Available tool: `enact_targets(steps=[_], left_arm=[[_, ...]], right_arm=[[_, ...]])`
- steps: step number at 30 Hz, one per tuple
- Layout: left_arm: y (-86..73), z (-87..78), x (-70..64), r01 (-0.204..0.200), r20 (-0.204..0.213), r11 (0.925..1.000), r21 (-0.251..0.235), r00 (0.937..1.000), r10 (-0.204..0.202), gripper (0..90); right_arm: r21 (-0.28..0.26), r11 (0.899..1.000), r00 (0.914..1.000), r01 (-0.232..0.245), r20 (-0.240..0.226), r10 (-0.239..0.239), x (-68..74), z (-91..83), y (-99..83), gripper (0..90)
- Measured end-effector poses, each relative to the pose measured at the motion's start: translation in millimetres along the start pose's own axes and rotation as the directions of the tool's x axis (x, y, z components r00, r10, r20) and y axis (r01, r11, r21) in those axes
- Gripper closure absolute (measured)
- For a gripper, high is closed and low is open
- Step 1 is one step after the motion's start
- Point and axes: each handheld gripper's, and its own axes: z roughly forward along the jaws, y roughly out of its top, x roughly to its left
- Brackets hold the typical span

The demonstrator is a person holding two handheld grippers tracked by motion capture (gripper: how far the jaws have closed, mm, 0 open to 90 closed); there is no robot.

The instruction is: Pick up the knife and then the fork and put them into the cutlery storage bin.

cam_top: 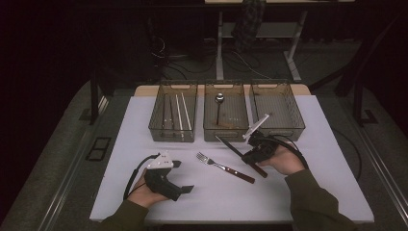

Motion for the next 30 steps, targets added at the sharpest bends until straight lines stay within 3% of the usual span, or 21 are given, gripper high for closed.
enact_targets(steps=[8,11,22,27,30], left_arm=[[-2.9,-1.6,-0.2,0.010,0.001,0.9999,-0.004,0.9999,-0.010,0.0],[-4.3,-3.2,-0.2,0.017,0.003,0.9998,-0.014,0.9999,-0.017,0.0],[-2.8,-2.6,-0.5,0.012,0.008,0.9997,-0.019,0.9999,-0.012,0.0],[-3.0,-1.9,-0.3,0.010,0.009,0.9999,-0.013,0.9999,-0.010,0.0],[-2.9,-1.6,-0.9,0.007,0.009,0.9999,-0.014,0.9999,-0.007,0.0]], right_arm=[[-0.146,0.989,0.9994,-0.028,0.014,0.030,-4.6,-13.9,-15.9,77.0],[-0.200,0.979,0.9987,-0.045,0.015,0.049,-7.5,-19.6,-21.1,77.0],[-0.373,0.922,0.9917,-0.102,0.034,0.124,-22.5,-46.1,-36.0,77.0],[-0.447,0.885,0.9849,-0.134,0.039,0.169,-28.2,-57.3,-42.6,76.9],[-0.471,0.870,0.9808,-0.145,0.048,0.189,-31.6,-63.2,-46.9,76.9]])
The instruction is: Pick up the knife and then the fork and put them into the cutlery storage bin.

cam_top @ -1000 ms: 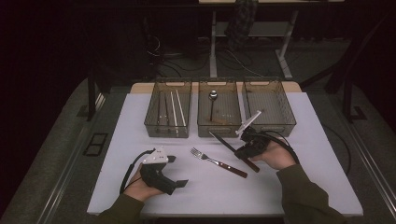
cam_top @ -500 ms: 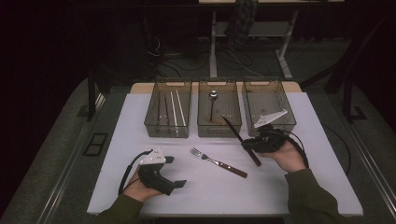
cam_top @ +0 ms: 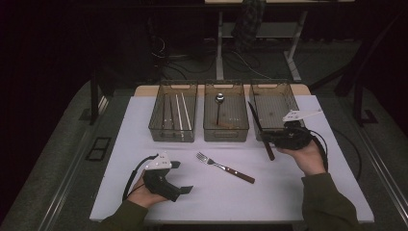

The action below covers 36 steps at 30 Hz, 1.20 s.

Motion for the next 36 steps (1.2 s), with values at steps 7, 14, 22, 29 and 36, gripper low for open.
enact_targets(steps=[7,14,22,29,36], left_arm=[[-0.2,2.2,-0.5,-0.004,0.004,0.9999,0.012,1.0000,0.004,0.0],[0.0,2.3,-0.1,-0.001,0.001,0.9999,0.012,1.0000,0.001,0.0],[0.0,2.9,0.0,0.009,0.003,0.9999,0.014,1.0000,-0.009,0.0],[0.4,3.4,-0.4,0.006,0.006,0.9998,0.018,1.0000,-0.006,0.0],[0.7,3.2,-0.7,0.003,0.007,0.9999,0.012,1.0000,-0.003,0.0]], right_arm=[[-0.055,0.998,0.9991,-0.024,0.035,0.026,-10.6,-14.9,0.5,76.9],[-0.102,0.994,0.9950,-0.046,0.083,0.055,-23.8,-32.2,8.5,76.9],[-0.124,0.990,0.9850,-0.064,0.152,0.083,-43.5,-38.9,26.0,76.9],[-0.148,0.985,0.9631,-0.090,0.239,0.124,-66.9,-37.1,45.1,76.9],[-0.157,0.981,0.9373,-0.116,0.309,0.160,-85.4,-23.4,48.9,76.9]])
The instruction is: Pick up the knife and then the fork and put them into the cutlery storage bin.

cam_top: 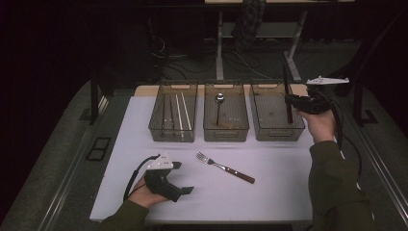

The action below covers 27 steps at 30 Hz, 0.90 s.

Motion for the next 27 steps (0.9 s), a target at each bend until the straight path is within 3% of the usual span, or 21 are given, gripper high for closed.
enact_targets(steps=[9,18,23,27], left_arm=[[0.3,0.4,-1.0,-0.003,0.006,1.0000,-0.001,1.0000,0.003,0.0],[0.3,0.9,-1.0,-0.002,0.008,1.0000,0.001,1.0000,0.002,0.0],[0.4,1.0,-1.1,-0.004,0.008,1.0000,0.002,1.0000,0.004,0.0],[0.4,0.9,-1.3,-0.003,0.008,1.0000,0.001,1.0000,0.003,0.0]], right_arm=[[0.079,0.997,0.9981,-0.024,0.058,0.019,-4.5,32.3,-26.3,76.9],[0.150,0.988,0.9973,-0.046,0.063,0.037,-9.0,45.9,-48.3,76.8],[0.168,0.986,0.9977,-0.014,0.068,0.003,-5.9,47.1,-47.8,75.6],[0.121,0.993,0.9976,-0.016,0.069,0.008,-5.4,42.0,-44.5,62.5]])
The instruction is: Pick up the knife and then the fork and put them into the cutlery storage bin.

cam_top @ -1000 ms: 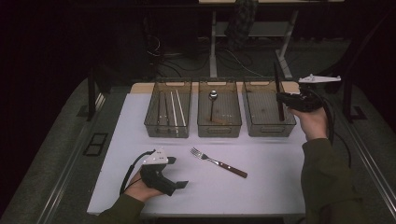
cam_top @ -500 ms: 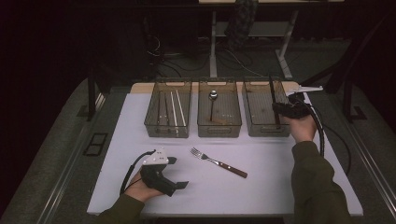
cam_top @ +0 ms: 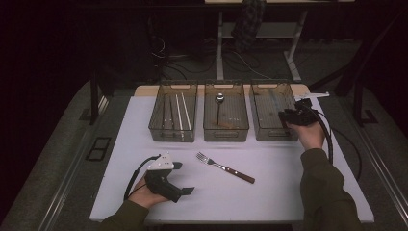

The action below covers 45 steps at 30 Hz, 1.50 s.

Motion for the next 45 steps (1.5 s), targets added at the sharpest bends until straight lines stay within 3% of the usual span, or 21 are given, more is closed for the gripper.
enact_targets(steps=[6,8,20,25,31,35,40,45], left_arm=[[0.1,0.1,-0.1,-0.001,-0.001,1.0000,0.002,1.0000,0.001,0.0],[0.2,0.1,-0.2,-0.001,-0.001,1.0000,0.001,1.0000,0.001,0.0],[0.5,0.3,-0.8,-0.004,-0.002,1.0000,0.004,1.0000,0.004,0.0],[0.5,0.3,-0.7,-0.004,-0.001,1.0000,0.004,1.0000,0.004,0.0],[0.9,0.2,-1.4,-0.009,-0.004,0.9999,0.005,1.0000,0.009,0.0],[1.1,-0.5,-1.5,-0.008,-0.003,1.0000,0.002,1.0000,0.008,0.0],[1.2,-0.1,-2.2,-0.013,0.000,0.9999,0.002,0.9999,0.013,0.0],[0.8,-0.1,-0.9,-0.009,0.002,0.9999,-0.007,1.0000,0.009,0.0]], right_arm=[[-0.042,0.999,0.9992,-0.020,-0.035,0.018,0.9,-14.9,3.9,49.6],[-0.045,0.999,0.9972,-0.027,-0.071,0.024,2.6,-20.2,4.1,46.8],[-0.089,0.995,0.9764,0.034,-0.210,-0.053,34.3,-55.2,-7.3,38.5],[-0.088,0.994,0.9576,0.069,-0.274,-0.090,49.1,-59.2,-21.3,37.0],[-0.091,0.992,0.9248,0.082,-0.364,-0.110,63.1,-59.7,-37.8,33.7],[-0.085,0.990,0.9130,0.115,-0.384,-0.139,74.6,-59.2,-47.4,32.7],[-0.065,0.983,0.8922,0.170,-0.414,-0.181,89.4,-51.6,-54.7,30.4],[-0.039,0.972,0.8735,0.231,-0.432,-0.225,107.5,-40.8,-56.4,30.4]])
